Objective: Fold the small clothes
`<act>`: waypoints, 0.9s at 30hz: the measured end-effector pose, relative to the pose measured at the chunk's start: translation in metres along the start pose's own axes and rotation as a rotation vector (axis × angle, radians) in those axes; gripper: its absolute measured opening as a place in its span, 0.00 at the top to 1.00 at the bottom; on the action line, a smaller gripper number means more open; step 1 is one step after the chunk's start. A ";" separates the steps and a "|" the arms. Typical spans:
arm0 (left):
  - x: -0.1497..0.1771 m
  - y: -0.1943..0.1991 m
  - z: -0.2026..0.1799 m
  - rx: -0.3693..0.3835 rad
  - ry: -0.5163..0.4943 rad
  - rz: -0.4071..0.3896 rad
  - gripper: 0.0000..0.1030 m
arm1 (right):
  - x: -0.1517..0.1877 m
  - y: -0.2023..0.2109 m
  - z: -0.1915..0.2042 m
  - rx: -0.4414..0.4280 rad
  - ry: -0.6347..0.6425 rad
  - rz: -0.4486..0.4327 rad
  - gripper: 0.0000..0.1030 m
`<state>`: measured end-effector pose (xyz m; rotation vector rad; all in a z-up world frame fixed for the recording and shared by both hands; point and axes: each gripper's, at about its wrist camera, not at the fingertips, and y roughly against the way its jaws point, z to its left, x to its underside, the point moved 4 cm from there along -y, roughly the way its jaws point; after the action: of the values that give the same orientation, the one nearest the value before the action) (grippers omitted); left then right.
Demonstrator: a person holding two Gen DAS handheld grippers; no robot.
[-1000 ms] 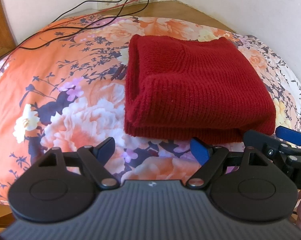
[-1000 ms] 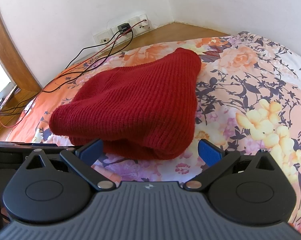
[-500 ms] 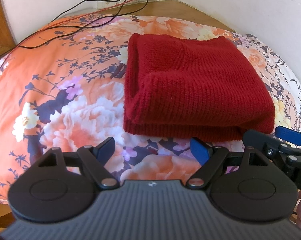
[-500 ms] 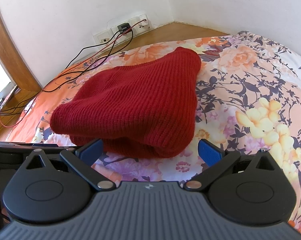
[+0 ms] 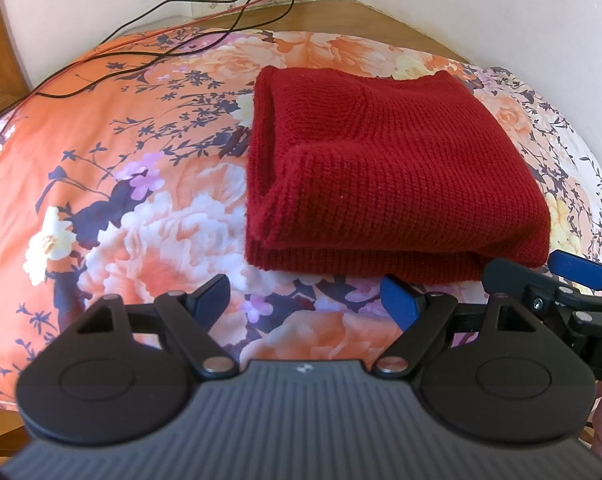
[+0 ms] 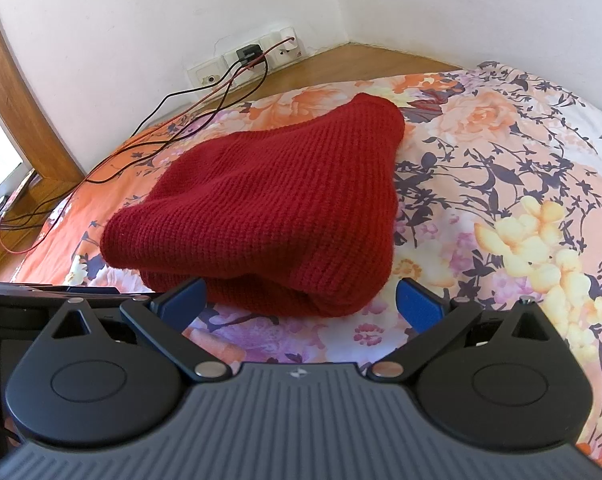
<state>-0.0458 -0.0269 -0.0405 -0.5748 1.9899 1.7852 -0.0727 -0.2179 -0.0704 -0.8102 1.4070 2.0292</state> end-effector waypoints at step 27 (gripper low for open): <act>0.001 -0.002 0.003 0.013 -0.015 0.010 0.19 | 0.001 -0.001 0.003 0.000 0.000 0.002 0.00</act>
<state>-0.0454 -0.0237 -0.0425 -0.5471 1.9965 1.7755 -0.0733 -0.2145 -0.0713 -0.8093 1.4076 2.0309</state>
